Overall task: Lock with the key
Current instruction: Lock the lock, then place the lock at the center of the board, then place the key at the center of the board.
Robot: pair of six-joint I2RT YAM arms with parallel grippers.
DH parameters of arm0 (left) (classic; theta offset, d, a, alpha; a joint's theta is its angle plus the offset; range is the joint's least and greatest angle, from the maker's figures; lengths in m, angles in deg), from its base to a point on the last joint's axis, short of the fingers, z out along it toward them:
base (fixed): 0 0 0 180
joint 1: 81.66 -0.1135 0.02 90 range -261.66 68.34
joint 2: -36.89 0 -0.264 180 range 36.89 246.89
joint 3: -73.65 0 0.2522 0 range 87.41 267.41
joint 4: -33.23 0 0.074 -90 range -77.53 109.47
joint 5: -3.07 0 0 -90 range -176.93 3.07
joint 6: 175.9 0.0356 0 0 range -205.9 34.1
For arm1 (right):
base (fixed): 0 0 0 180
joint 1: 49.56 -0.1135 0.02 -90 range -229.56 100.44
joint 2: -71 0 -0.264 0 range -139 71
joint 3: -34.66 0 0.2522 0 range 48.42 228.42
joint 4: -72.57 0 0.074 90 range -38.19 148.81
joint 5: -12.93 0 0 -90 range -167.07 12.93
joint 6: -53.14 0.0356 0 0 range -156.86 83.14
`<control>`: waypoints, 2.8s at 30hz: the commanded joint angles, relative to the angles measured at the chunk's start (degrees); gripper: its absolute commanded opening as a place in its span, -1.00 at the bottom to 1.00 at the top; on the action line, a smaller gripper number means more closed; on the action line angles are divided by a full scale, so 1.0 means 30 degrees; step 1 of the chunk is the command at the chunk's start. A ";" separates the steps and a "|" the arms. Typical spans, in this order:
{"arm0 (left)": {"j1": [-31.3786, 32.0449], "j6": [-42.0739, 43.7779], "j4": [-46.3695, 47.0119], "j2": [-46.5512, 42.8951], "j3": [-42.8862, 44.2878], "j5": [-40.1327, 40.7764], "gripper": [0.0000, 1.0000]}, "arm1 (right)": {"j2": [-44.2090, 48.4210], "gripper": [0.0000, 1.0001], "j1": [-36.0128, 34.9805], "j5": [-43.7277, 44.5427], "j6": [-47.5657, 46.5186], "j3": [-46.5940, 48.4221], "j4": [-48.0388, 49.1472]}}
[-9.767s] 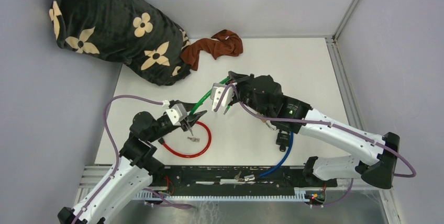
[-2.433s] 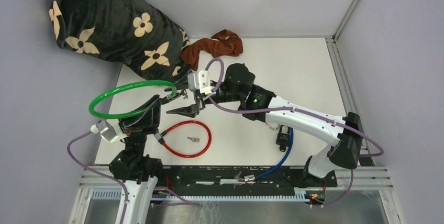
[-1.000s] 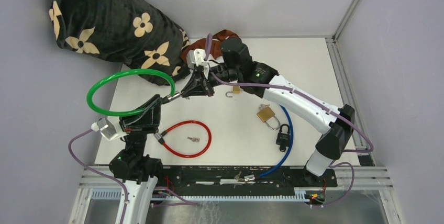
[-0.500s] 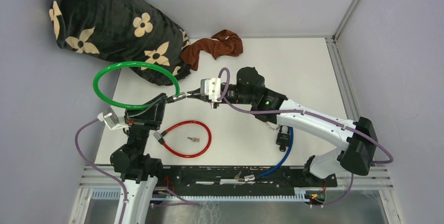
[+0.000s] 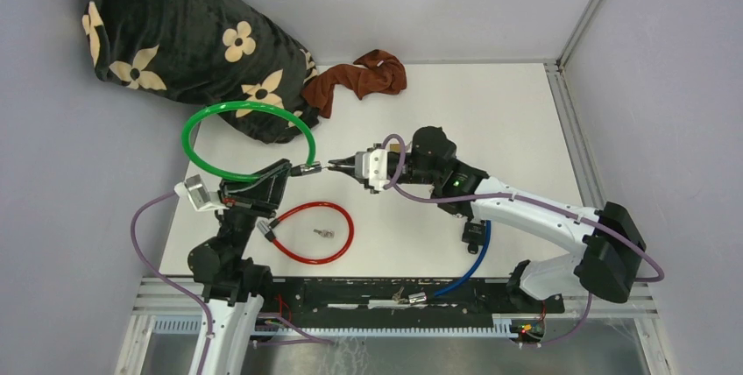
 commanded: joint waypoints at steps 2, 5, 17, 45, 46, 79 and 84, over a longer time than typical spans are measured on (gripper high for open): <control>-0.0366 0.3697 0.3287 -0.0515 0.0652 0.2572 -0.95 | 0.1740 -1.00 0.2057 -0.1539 -0.0080 -0.2125 -0.0288; -0.0367 0.3947 0.3577 -0.0541 0.0621 0.2481 -0.95 | 0.1935 -1.00 0.2248 -0.1908 -0.0045 -0.2480 -0.0912; -0.0358 1.1837 -0.2574 0.0163 0.0823 -0.1228 -0.95 | 0.3927 -1.00 0.3450 0.1339 0.1998 -0.5182 -0.0137; 0.1449 4.4724 -0.3713 1.7570 0.2191 -0.2642 -0.93 | 0.9981 -1.00 0.3545 0.5737 0.3092 -1.0618 -0.2066; 0.1450 4.5366 -0.4166 1.7996 0.2330 -0.2761 -0.83 | 0.9828 -1.00 0.3545 0.5481 0.3240 -1.0626 -0.1966; 0.1428 3.9097 -2.4411 1.2003 0.8211 -0.8115 0.99 | -0.5478 0.22 0.1404 0.5477 0.3887 0.1626 -1.0415; 0.1560 3.2534 -2.3071 1.1592 0.7971 -1.0477 0.91 | -0.1319 0.23 0.4309 0.9741 0.6156 -0.1208 -1.3042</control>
